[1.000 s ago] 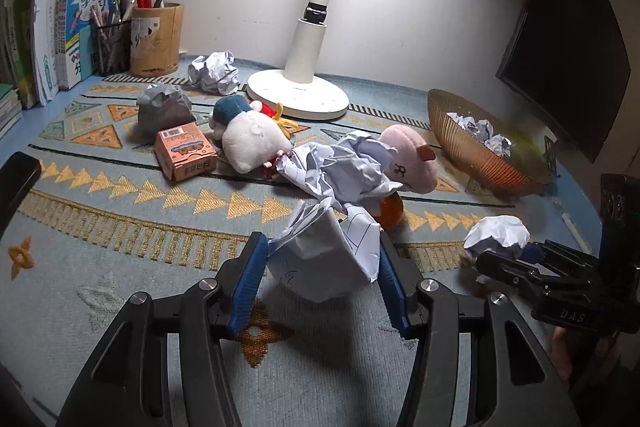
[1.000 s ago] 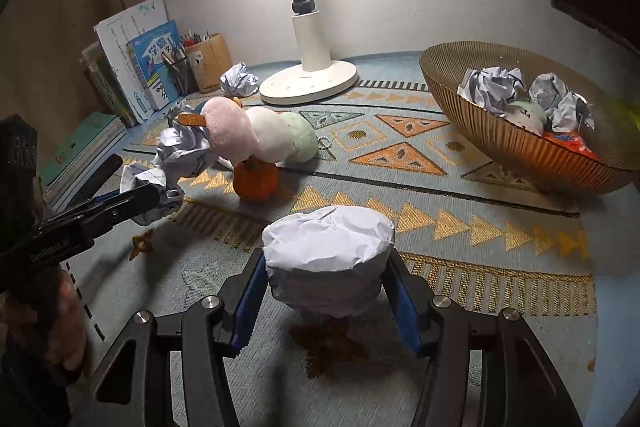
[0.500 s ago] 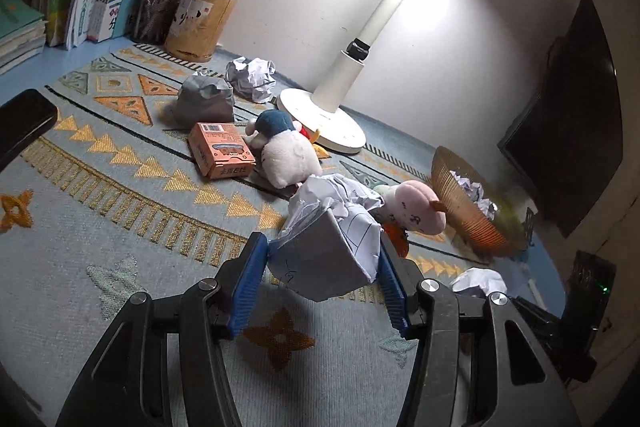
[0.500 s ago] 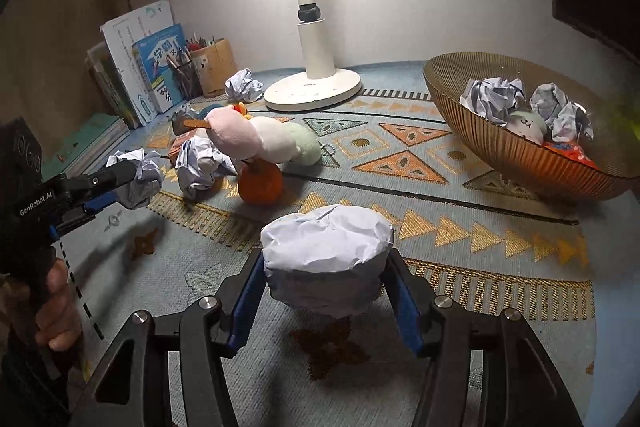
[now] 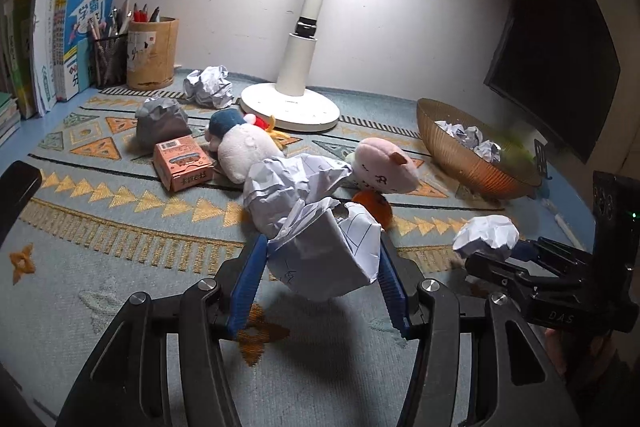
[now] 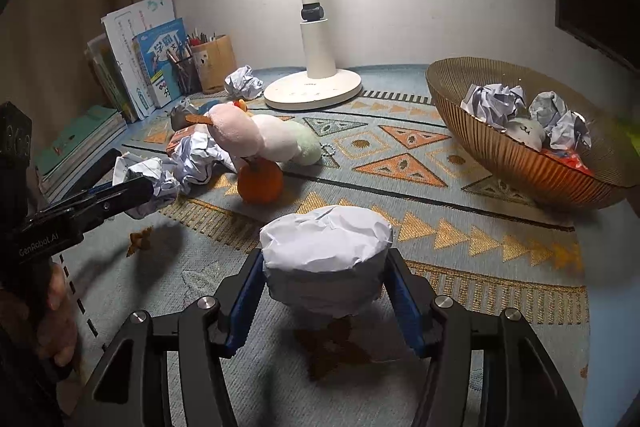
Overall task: Organize objects
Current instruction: 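Carry both paper balls over the amber bowl and release them, then withdraw both tools from the bowl back toward the pile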
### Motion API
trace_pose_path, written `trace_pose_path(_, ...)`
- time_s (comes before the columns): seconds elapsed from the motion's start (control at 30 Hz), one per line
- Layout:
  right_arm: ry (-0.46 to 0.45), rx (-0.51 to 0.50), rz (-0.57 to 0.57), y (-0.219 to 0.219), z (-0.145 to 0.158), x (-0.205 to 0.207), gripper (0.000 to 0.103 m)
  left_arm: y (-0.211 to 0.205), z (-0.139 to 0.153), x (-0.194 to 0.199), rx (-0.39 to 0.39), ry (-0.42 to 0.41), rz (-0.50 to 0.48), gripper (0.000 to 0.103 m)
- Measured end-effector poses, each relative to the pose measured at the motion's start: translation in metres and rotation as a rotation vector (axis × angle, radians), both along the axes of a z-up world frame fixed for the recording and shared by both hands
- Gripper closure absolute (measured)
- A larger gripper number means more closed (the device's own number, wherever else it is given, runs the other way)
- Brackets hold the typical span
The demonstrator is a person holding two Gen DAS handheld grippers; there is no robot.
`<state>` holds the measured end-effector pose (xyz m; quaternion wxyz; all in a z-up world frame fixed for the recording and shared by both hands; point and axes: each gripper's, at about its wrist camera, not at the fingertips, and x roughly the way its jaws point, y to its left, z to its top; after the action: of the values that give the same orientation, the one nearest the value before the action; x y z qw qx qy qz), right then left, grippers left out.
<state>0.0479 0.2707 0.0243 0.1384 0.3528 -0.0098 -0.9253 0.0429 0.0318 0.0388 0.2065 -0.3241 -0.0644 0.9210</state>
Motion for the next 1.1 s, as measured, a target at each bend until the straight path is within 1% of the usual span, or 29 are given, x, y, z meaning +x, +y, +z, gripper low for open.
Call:
trace_pose_path(0.03,0.007,-0.019,-0.017,0.006,0.004,0.001,0.046,0.005,0.002,0.002,0.017,-0.005,-0.021,0.051)
trace_pose_path(0.1,0.002,-0.077,-0.056,0.024,0.012,0.003,0.046,0.019,0.009,0.003,0.078,-0.024,-0.074,0.051)
trace_pose_path(0.13,0.008,-0.102,-0.078,0.036,0.020,0.004,0.046,0.028,0.016,0.003,0.095,-0.019,-0.103,0.051)
trace_pose_path(0.2,0.059,-0.131,-0.134,0.063,0.045,0.007,0.046,0.054,0.037,0.001,0.089,0.020,-0.158,0.051)
trace_pose_path(0.27,0.132,-0.145,-0.208,0.091,0.079,0.007,0.045,0.083,0.062,-0.006,0.080,0.067,-0.201,0.051)
trace_pose_path(0.37,0.205,-0.150,-0.344,0.130,0.121,-0.001,0.045,0.128,0.093,-0.030,0.089,0.104,-0.225,0.051)
trace_pose_path(0.43,0.210,-0.164,-0.412,0.152,0.136,-0.015,0.045,0.156,0.103,-0.052,0.082,0.110,-0.205,0.050)
trace_pose_path(0.47,0.203,-0.171,-0.439,0.162,0.139,-0.023,0.045,0.168,0.104,-0.063,0.079,0.105,-0.194,0.050)
trace_pose_path(0.53,0.178,-0.183,-0.475,0.177,0.138,-0.041,0.045,0.189,0.100,-0.084,0.091,0.067,-0.193,0.050)
trace_pose_path(0.63,0.131,-0.219,-0.479,0.192,0.127,-0.064,0.045,0.210,0.088,-0.107,0.104,0.018,-0.190,0.050)
trace_pose_path(0.67,0.117,-0.227,-0.478,0.194,0.123,-0.072,0.041,0.217,0.084,-0.112,0.099,0.004,-0.192,0.044)
trace_pose_path(0.7,0.098,-0.232,-0.479,0.196,0.118,-0.079,0.032,0.223,0.081,-0.117,0.092,-0.009,-0.198,0.041)
trace_pose_path(0.73,0.089,-0.241,-0.483,0.200,0.115,-0.084,0.028,0.229,0.078,-0.122,0.080,-0.033,-0.201,0.030)
trace_pose_path(0.8,0.083,-0.260,-0.497,0.206,0.109,-0.086,0.027,0.234,0.072,-0.129,0.086,-0.082,-0.183,0.028)
trace_pose_path(0.87,0.078,-0.276,-0.509,0.211,0.105,-0.080,0.027,0.233,0.069,-0.128,0.110,-0.106,-0.185,0.028)
trace_pose_path(0.97,0.075,-0.274,-0.488,0.208,0.102,-0.067,0.027,0.226,0.070,-0.114,0.107,-0.112,-0.201,0.028)
trace_pose_path(1.1,0.093,-0.251,-0.423,0.182,0.107,-0.043,0.027,0.195,0.084,-0.074,0.127,-0.045,-0.209,0.028)
